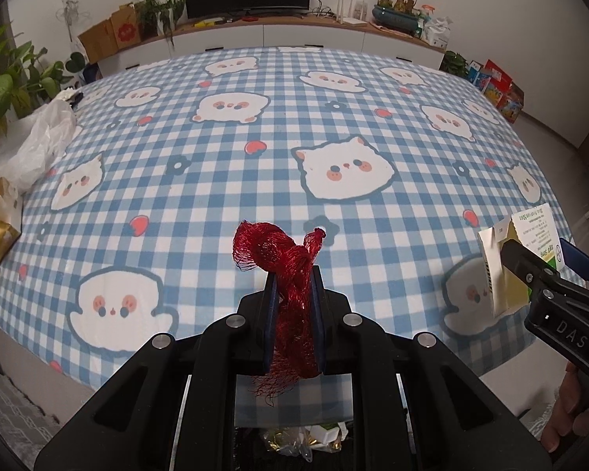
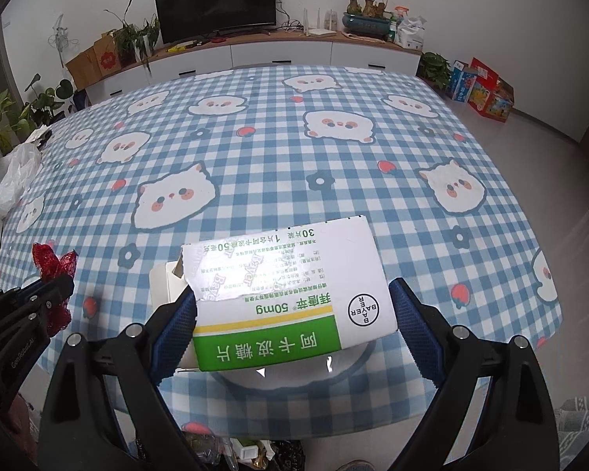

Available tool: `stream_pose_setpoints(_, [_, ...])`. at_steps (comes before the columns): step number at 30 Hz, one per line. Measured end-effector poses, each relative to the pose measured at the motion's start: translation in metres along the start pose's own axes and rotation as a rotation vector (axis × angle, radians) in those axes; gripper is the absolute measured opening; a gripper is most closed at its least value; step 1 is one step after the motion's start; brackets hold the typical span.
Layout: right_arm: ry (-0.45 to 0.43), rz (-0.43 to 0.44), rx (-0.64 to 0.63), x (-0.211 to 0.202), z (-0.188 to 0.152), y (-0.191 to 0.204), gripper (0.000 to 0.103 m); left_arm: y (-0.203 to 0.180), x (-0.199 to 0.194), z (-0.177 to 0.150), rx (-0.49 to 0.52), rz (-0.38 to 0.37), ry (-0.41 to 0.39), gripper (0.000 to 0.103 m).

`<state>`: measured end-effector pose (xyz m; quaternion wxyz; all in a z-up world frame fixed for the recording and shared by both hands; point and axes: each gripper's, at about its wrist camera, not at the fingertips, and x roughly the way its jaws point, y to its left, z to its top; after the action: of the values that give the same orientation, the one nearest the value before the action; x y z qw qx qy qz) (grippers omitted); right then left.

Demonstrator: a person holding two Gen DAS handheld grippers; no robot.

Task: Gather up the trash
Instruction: 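Carry the red mesh net and the medicine box over the bin with both tools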

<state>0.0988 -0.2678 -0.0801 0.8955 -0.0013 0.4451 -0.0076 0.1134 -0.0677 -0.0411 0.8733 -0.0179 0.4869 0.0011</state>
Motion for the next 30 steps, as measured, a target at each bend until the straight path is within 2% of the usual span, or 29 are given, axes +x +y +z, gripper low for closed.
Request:
stream_pose_setpoints(9, [-0.008,0.000,0.010,-0.025,-0.038,-0.001,0.088,0.002,-0.031,-0.036,-0.004,-0.016,-0.022,0.014])
stream_pose_setpoints(21, [-0.032,-0.006,0.007,-0.061,-0.100,-0.006,0.088,0.008,-0.064,-0.099,0.000,-0.027,-0.027,0.014])
stream_pose_setpoints(30, [-0.035,0.001,0.010,-0.074,-0.155,-0.004,0.088,0.008,-0.065,-0.150,-0.005,-0.043,0.010,0.014])
